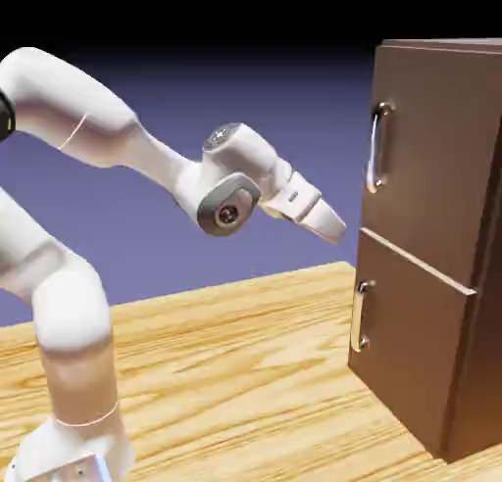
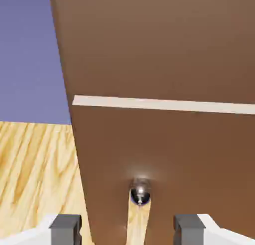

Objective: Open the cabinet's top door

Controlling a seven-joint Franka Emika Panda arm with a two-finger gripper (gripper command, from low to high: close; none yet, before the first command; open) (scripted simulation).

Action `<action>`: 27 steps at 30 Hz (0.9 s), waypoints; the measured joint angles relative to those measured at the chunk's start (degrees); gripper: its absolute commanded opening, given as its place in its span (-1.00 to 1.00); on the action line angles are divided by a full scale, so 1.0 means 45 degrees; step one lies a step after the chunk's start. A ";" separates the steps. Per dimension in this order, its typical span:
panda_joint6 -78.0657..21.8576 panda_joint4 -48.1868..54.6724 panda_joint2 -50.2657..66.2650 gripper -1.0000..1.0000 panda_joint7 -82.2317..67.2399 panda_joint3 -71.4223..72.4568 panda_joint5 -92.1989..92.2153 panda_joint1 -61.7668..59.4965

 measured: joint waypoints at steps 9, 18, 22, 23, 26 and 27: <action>-0.0353 0.0694 -0.0295 0.00 -0.4157 0.1202 0.4984 -0.1300; -0.0706 0.1389 -0.0590 0.00 -0.8314 0.2405 0.9969 -0.2600; -0.0863 0.1698 -0.0721 0.00 -1.0161 0.2939 1.2184 -0.3177; -0.0902 0.1775 -0.0754 0.00 -1.0623 0.3073 1.2738 -0.3322; -0.1020 0.2006 -0.0852 0.00 -1.2008 0.3473 1.4399 -0.3755; -0.1059 0.2083 -0.0885 0.00 -1.2470 0.3607 1.4953 -0.3899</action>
